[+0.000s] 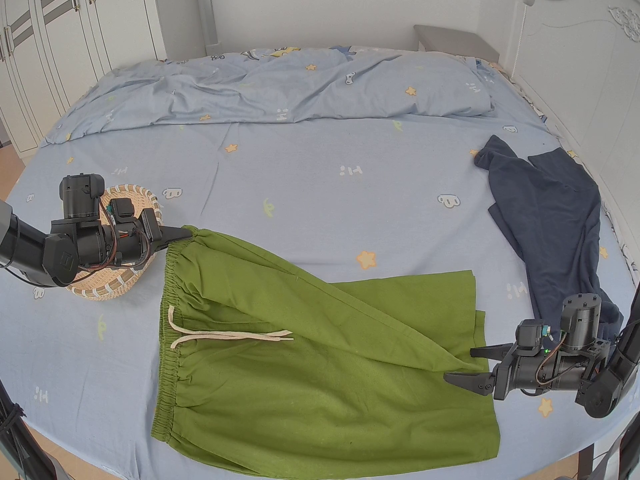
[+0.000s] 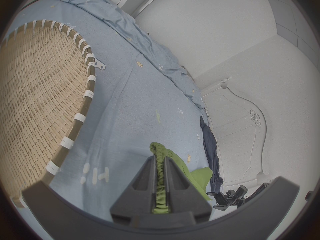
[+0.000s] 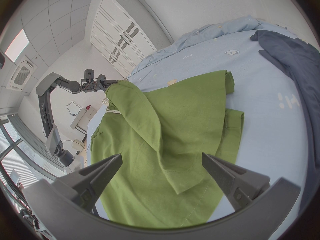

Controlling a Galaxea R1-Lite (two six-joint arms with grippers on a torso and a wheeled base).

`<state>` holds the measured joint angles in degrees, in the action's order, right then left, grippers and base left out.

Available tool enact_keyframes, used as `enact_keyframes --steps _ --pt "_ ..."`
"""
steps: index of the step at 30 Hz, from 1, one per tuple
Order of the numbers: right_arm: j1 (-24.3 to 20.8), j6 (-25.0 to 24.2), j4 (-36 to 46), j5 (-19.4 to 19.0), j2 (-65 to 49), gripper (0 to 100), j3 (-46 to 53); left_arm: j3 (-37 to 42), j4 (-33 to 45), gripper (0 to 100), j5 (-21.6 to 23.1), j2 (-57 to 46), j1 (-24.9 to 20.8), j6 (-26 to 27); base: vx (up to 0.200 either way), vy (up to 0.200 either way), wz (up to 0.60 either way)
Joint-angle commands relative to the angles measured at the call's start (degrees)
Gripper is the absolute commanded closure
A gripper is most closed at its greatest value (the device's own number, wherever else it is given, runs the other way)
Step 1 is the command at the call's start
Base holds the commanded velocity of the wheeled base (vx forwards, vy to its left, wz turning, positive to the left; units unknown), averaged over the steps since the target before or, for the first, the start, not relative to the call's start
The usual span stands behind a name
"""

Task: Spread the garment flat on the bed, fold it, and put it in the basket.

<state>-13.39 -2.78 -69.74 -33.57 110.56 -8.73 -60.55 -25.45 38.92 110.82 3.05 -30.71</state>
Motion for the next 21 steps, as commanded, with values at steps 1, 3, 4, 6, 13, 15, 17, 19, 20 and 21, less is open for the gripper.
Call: enact_keyframes --steps 1,3,4,6,13,15,17,19,20,21 --pt "-0.06 -0.03 -2.06 0.00 4.32 0 0.12 -0.09 -0.03 100 0.01 0.36 0.03 0.03 0.000 0.000 0.00" --pt "-0.06 -0.03 -2.50 0.00 4.58 0 0.12 -0.09 -0.03 100 0.01 0.53 0.03 0.03 0.000 0.000 0.00" --pt "-0.06 -0.03 -2.59 0.00 4.76 0 0.03 -0.09 -0.03 100 0.01 0.53 0.03 0.03 0.000 0.000 0.00" --pt "0.03 -0.03 -2.59 0.00 4.76 0 0.03 -0.09 -0.03 100 0.01 0.53 0.03 0.03 0.000 0.000 0.00" --pt "0.03 -0.12 -2.59 0.09 4.93 0 -0.24 -0.09 -0.03 100 0.01 0.44 0.03 0.03 0.000 0.000 0.00" --pt "0.11 -0.21 -2.59 0.09 5.02 100 -0.41 -0.09 -0.03 100 0.01 0.44 -0.06 -0.05 0.000 0.000 0.00" --pt "0.11 -0.21 -2.59 0.09 5.02 100 -0.50 -0.09 -0.03 100 0.01 0.44 -0.06 -0.05 0.000 0.000 0.00" --pt "0.11 -0.21 -2.59 0.09 5.02 100 -0.50 -0.01 -0.03 100 0.01 0.44 -0.06 -0.05 0.000 0.000 0.00" --pt "0.11 -0.21 -2.59 0.09 5.02 100 -0.50 -0.01 -0.03 100 0.01 0.44 -0.06 -0.05 0.000 0.000 0.00" --pt "0.20 -0.21 -2.59 0.00 5.02 100 -0.50 -0.01 -0.03 100 0.01 0.44 -0.06 -0.05 0.000 0.000 0.00"
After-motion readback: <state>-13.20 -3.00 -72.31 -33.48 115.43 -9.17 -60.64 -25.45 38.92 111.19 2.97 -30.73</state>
